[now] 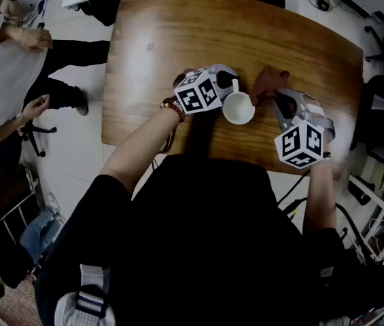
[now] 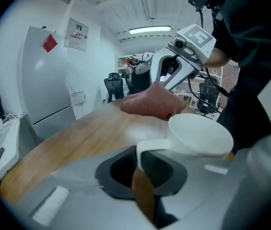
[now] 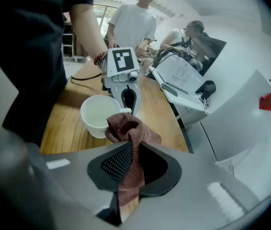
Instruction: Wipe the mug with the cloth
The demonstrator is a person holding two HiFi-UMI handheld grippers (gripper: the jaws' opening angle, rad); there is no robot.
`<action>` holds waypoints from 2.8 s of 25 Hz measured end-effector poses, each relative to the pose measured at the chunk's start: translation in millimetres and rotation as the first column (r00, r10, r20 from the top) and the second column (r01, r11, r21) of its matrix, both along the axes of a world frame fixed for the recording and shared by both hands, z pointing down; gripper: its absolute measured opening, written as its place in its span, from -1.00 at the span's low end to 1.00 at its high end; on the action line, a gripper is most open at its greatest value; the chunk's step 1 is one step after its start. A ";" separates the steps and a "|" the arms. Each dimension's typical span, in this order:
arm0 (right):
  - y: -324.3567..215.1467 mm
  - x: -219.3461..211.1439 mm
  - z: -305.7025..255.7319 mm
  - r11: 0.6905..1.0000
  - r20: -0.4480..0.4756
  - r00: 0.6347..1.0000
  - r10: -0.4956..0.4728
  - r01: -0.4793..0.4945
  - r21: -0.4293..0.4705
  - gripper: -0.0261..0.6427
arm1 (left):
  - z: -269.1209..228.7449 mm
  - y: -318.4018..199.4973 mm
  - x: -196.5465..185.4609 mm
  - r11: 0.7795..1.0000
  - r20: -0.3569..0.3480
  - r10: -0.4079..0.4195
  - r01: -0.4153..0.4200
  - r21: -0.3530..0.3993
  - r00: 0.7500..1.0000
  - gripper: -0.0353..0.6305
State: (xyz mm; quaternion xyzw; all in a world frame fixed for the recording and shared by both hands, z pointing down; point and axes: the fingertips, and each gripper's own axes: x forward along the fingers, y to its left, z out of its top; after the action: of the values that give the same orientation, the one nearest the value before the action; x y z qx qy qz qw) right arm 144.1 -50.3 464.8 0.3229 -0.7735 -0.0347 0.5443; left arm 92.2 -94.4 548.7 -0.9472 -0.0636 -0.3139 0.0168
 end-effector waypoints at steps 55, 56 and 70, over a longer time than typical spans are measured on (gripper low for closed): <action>-7.5 -36.2 94.7 0.981 0.133 0.986 0.096 -0.071 -0.181 -0.79 | 1.6 -6.8 -28.4 0.937 0.049 -0.338 0.341 -0.072 0.940 -0.80; -7.8 -35.9 95.9 0.980 0.134 0.985 0.105 -0.080 -0.180 -0.79 | 2.0 -6.6 -29.6 0.936 0.051 -0.342 0.345 -0.074 0.938 -0.80; 7.4 -20.8 33.1 0.943 0.374 0.870 0.322 -0.259 -0.211 -0.79 | 9.4 0.7 -55.9 0.922 0.065 -0.384 0.386 -0.019 0.921 -0.80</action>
State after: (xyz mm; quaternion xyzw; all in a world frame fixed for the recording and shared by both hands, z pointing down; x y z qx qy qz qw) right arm 123.3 -42.9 497.9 0.3930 -0.8116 0.1748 0.3953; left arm 36.3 -93.7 558.0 -0.9314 0.1185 -0.3385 -0.0619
